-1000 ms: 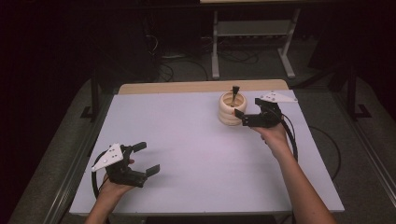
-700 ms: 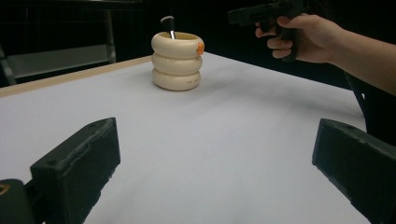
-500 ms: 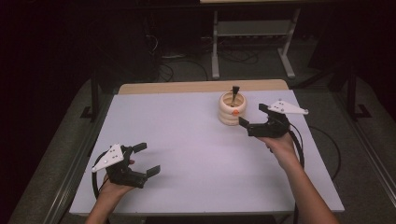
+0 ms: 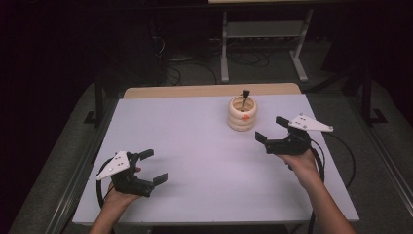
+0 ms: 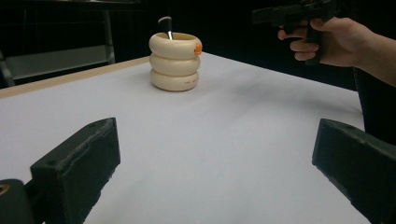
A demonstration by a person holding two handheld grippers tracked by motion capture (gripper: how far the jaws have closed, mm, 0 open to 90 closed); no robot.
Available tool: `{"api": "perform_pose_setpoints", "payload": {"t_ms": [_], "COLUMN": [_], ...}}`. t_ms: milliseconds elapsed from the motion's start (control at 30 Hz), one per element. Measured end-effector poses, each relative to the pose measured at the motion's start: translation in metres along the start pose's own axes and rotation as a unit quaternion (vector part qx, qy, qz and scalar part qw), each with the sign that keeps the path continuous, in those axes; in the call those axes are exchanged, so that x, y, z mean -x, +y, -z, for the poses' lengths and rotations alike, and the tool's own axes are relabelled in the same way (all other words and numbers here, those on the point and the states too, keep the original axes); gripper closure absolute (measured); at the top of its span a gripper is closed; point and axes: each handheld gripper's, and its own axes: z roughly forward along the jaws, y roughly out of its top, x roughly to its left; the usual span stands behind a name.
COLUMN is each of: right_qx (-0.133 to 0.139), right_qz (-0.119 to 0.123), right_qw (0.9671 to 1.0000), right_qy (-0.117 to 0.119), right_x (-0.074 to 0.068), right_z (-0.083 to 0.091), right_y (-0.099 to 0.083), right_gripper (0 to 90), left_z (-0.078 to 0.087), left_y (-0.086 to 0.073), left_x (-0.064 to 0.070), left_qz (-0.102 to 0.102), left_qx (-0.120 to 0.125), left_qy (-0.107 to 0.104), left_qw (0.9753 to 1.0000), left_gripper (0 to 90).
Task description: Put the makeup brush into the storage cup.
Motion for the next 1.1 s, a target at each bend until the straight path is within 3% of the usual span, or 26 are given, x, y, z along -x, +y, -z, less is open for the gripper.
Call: {"api": "perform_pose_setpoints", "payload": {"t_ms": [900, 1100], "right_qx": [-0.002, 0.010], "right_qz": [0.004, 0.001], "right_qw": [1.0000, 0.9999], "right_qy": [0.004, 0.002], "right_x": [-0.016, -0.017], "right_z": [0.041, 0.052], "right_y": [-0.029, -0.036], "right_gripper": [0.6, 0.6], "left_z": [0.000, 0.000], "left_y": [0.001, 0.001], "left_x": [0.001, 0.002], "left_qz": [-0.004, -0.002], "left_qx": [0.001, 0.002], "left_qy": [0.000, 0.001], "left_qw": [1.0000, 1.0000], "left_gripper": [0.4, 0.5]}}
